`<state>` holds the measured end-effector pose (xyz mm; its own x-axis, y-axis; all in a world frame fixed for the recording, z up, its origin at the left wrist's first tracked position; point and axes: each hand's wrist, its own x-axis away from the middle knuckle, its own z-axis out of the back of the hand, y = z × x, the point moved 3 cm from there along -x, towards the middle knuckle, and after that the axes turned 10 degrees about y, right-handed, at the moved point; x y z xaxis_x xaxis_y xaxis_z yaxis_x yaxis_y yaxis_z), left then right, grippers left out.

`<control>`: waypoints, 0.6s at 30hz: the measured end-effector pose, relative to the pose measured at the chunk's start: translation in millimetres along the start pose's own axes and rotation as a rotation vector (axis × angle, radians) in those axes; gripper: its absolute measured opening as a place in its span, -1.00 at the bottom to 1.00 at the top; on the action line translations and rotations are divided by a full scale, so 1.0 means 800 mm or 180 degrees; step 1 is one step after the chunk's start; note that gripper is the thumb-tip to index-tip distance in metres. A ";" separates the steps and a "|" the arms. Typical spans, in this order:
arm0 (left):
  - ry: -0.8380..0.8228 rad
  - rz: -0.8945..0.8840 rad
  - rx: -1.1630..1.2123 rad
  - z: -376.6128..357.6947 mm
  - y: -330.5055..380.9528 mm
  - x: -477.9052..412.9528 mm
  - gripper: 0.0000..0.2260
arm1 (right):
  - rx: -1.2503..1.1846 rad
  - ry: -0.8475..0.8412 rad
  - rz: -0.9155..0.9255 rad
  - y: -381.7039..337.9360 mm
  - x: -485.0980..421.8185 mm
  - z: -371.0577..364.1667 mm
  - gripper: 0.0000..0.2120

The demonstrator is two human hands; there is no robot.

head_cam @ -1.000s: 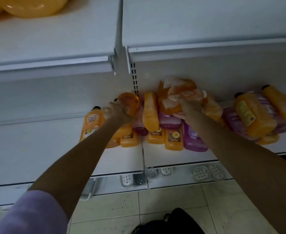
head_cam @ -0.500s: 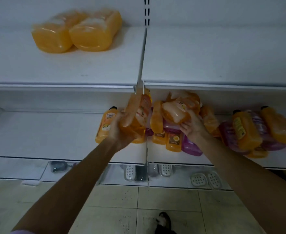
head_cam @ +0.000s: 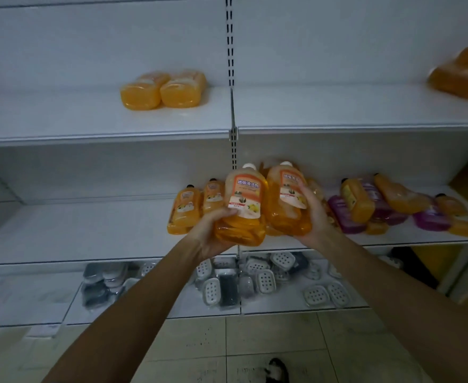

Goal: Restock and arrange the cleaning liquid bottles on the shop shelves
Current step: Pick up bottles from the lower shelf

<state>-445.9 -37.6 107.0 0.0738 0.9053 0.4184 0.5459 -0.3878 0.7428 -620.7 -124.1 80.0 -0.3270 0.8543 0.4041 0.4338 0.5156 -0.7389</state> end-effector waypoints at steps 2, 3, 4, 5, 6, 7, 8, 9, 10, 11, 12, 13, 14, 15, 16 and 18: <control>0.0070 -0.0092 -0.0080 -0.016 0.003 0.015 -0.53 | 0.0067 0.0002 0.0257 -0.012 0.019 0.000 -0.48; 0.0097 -0.0141 -0.0080 -0.025 0.005 0.023 -0.63 | 0.0147 0.0053 0.0350 -0.019 0.029 0.000 -0.47; 0.0101 -0.0201 -0.0085 -0.036 0.008 0.030 -0.69 | 0.0247 0.0117 0.0385 -0.028 0.043 0.000 -0.46; 0.0095 -0.0267 -0.0126 -0.046 0.012 0.035 -0.72 | 0.0380 0.0195 0.0432 -0.036 0.051 0.000 -0.44; 0.0102 -0.0333 -0.0225 -0.055 0.016 0.039 -0.76 | 0.0522 0.0284 0.0504 -0.044 0.057 0.001 -0.41; 0.0122 -0.0381 -0.0383 -0.064 0.020 0.043 -0.79 | 0.0672 0.0396 0.0619 -0.053 0.065 0.006 -0.41; 0.0129 -0.0411 -0.0564 -0.075 0.025 0.046 -0.81 | 0.0815 0.0506 0.0748 -0.064 0.073 0.009 -0.44; 0.0149 -0.0431 -0.0729 -0.084 0.029 0.047 -0.83 | 0.0959 0.0610 0.0894 -0.075 0.079 0.014 -0.49; 0.0145 -0.0449 -0.0838 -0.093 0.032 0.047 -0.84 | 0.1093 0.0699 0.1039 -0.087 0.086 0.019 -0.52; 0.0123 -0.0462 -0.0889 -0.102 0.033 0.045 -0.86 | 0.1206 0.0774 0.1161 -0.099 0.091 0.026 -0.54; 0.0094 -0.0458 -0.0894 -0.111 0.033 0.041 -0.87 | 0.1278 0.0822 0.1250 -0.111 0.097 0.032 -0.55; 0.0057 -0.0443 -0.0876 -0.121 0.031 0.037 -0.86 | 0.1302 0.0856 0.1314 -0.122 0.103 0.038 -0.57; 0.0024 -0.0433 -0.0837 -0.133 0.028 0.032 -0.85 | 0.1310 0.0896 0.1366 -0.134 0.108 0.046 -0.60; -0.0009 -0.0413 -0.0792 -0.146 0.024 0.027 -0.83 | 0.1335 0.0928 0.1411 -0.146 0.113 0.056 -0.62; -0.0048 -0.0399 -0.0756 -0.160 0.020 0.019 -0.79 | 0.1386 0.0971 0.1453 -0.157 0.118 0.065 -0.63; -0.0112 -0.0426 -0.0770 -0.194 0.013 0.002 -0.69 | 0.1510 0.1065 0.1561 -0.183 0.130 0.086 -0.66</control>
<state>-569.2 -67.6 196.4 0.0457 0.9550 0.2930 0.3377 -0.2908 0.8952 -775.9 -115.3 193.5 0.1152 0.9918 0.0557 0.0318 0.0524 -0.9981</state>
